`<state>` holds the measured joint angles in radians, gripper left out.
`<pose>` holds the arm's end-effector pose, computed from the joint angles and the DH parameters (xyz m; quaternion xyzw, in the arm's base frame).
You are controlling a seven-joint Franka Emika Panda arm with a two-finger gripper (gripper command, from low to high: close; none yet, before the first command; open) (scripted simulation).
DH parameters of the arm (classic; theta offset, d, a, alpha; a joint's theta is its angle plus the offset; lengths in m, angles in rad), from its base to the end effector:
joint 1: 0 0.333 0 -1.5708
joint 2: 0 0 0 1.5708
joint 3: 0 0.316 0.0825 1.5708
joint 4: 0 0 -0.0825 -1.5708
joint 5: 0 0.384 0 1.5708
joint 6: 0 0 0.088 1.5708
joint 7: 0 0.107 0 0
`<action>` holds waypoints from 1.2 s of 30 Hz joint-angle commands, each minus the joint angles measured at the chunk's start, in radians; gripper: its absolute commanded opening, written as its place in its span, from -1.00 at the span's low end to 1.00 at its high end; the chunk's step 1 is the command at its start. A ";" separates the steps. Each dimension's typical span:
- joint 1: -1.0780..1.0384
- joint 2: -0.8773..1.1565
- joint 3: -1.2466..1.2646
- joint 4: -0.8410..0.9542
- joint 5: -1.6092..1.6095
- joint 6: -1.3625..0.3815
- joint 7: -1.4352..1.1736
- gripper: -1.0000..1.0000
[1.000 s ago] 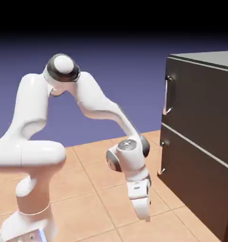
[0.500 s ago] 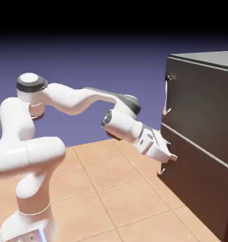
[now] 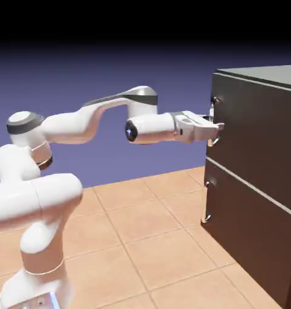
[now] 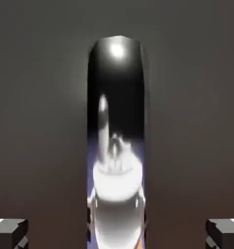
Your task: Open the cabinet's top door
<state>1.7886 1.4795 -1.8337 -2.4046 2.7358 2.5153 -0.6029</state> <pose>0.4669 0.0702 0.4609 -0.6501 0.2782 -0.6564 0.2628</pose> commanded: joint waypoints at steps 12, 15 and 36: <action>0.222 0.003 -0.201 -0.422 -0.090 -0.481 -0.123 -1.00; 0.236 0.003 -0.273 -0.502 -0.147 -0.612 -0.148 -1.00; -0.199 -0.280 -0.759 -0.597 -0.805 -1.517 -0.483 -1.00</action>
<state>1.5892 1.1996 -2.5928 -3.0020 1.9301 0.9971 -1.0859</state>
